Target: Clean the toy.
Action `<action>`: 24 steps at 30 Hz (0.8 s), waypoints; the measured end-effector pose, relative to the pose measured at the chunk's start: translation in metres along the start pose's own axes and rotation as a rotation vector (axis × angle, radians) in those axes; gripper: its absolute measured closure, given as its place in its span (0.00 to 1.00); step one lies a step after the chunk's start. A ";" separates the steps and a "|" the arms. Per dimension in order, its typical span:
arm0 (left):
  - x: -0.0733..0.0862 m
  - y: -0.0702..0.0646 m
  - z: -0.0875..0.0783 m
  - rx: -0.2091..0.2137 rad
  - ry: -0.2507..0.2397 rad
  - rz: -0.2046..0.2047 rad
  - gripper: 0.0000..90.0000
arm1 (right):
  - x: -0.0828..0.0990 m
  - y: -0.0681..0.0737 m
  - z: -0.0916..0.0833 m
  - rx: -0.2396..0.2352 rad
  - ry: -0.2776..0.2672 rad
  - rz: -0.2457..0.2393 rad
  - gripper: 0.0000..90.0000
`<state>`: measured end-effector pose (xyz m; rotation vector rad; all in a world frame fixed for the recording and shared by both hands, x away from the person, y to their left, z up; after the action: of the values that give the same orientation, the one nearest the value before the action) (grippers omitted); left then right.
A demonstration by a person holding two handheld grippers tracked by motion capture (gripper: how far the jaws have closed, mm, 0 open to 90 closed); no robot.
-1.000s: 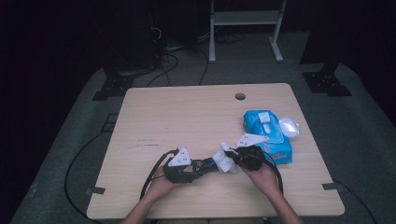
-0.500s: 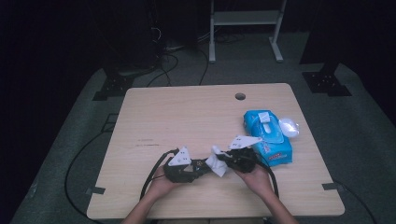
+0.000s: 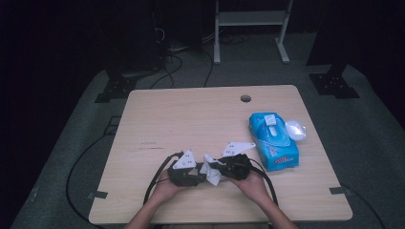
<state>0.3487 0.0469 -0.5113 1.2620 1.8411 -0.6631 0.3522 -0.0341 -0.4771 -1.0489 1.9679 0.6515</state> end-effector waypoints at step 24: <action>0.006 0.000 -0.004 0.006 0.036 -0.010 0.65 | -0.010 0.021 0.015 -0.022 0.033 -0.075 0.95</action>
<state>0.3465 0.0533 -0.5134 1.2769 1.8770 -0.6563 0.3443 -0.0074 -0.4753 -1.1485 1.9433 0.6198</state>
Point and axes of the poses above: each handheld gripper's, and its own axes: z roughly forward along the jaws, x roughly out of its underside, y roughly to its left, the point moved 9 cm from there along z, roughly forward along the jaws
